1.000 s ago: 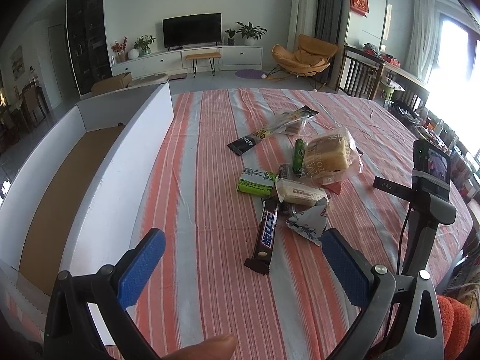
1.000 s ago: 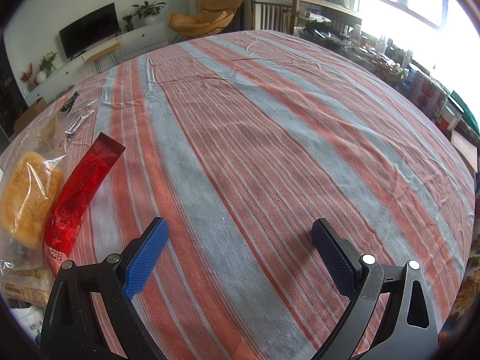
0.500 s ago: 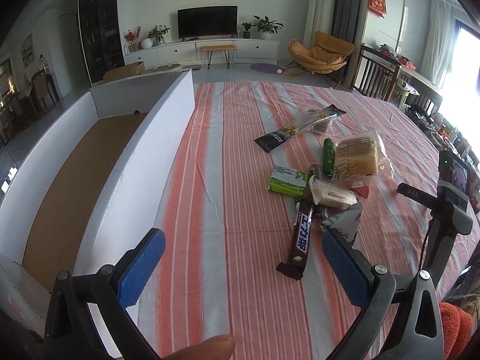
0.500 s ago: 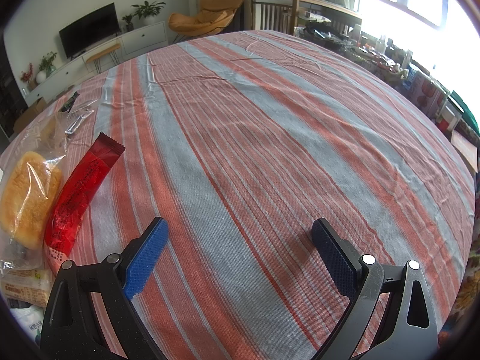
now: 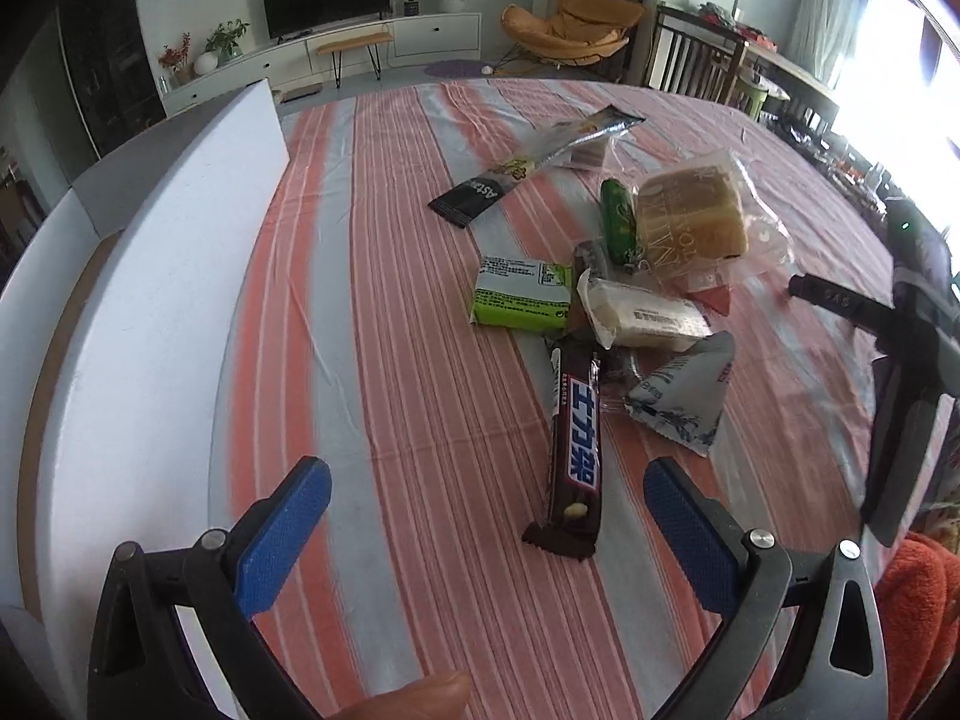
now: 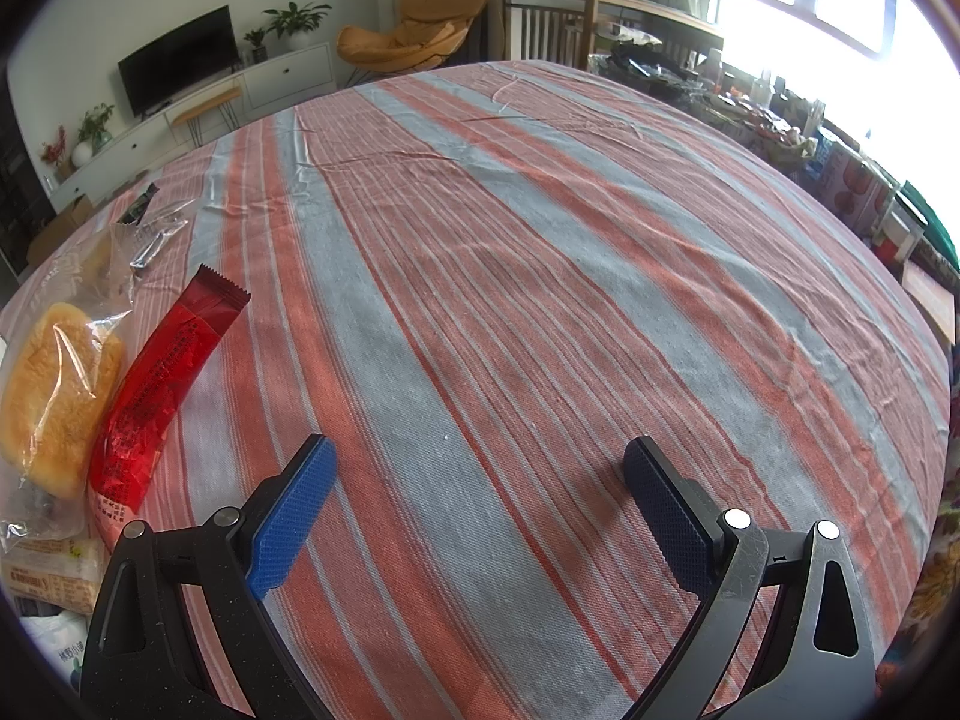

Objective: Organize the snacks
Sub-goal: 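Grasp the dark chocolate bar with the left tool while the right grasps the white packet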

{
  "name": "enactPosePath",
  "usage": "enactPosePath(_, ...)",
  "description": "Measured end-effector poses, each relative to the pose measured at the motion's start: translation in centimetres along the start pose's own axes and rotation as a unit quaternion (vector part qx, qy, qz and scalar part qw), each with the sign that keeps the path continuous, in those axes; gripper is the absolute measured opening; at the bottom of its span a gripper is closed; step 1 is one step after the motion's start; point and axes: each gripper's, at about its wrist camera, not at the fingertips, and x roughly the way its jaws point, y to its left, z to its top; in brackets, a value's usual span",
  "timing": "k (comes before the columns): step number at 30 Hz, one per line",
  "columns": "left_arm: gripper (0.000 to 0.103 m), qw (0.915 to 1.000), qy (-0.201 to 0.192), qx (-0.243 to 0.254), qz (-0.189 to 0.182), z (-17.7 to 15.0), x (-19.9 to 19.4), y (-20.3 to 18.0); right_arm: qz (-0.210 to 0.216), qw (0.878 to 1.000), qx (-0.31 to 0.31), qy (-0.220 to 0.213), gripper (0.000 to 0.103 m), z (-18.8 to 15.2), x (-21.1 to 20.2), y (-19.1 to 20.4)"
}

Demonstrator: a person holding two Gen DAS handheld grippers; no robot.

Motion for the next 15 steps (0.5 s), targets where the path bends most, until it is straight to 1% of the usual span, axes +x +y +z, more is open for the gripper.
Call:
enactPosePath(2, 0.103, 0.9997, 0.024, 0.001, 0.001, 0.5, 2.0, -0.5, 0.0, 1.0, 0.0, 0.0, 0.098, 0.0, 0.0, 0.0)
enactPosePath(3, 0.103, 0.9995, 0.031, 0.002, 0.0, 0.6, 2.6, -0.6, 0.0, 1.0, 0.0, 0.0, 0.098, 0.0, 0.0, 0.0)
enactPosePath(4, 0.103, 0.9995, 0.032, 0.004, 0.001, 0.6, 3.1, -0.8, 0.0, 1.0, 0.0, 0.0, 0.098, 0.1, 0.0, 0.0)
enactPosePath(7, 0.103, 0.9989, 0.042, 0.012, 0.018, 0.3, 4.8, -1.3, 0.0, 1.0, 0.0, 0.0, 0.098, 0.0, 0.0, 0.0)
enactPosePath(8, 0.103, 0.9994, 0.03, 0.008, 0.014, 0.2, 4.8, -1.2, 0.0, 1.0, 0.0, 0.0, 0.098, -0.1, 0.0, 0.0)
enactPosePath(9, 0.103, 0.9994, 0.028, 0.006, 0.019, 0.1, 4.8, -1.1, 0.0, 1.0, 0.0, 0.0, 0.098, 0.0, 0.0, 0.0)
enactPosePath(15, 0.103, 0.9996, 0.019, 0.005, 0.019, -0.2, 4.7, -0.9, 0.0, 1.0, 0.0, 0.0, 0.098, -0.1, 0.0, 0.0)
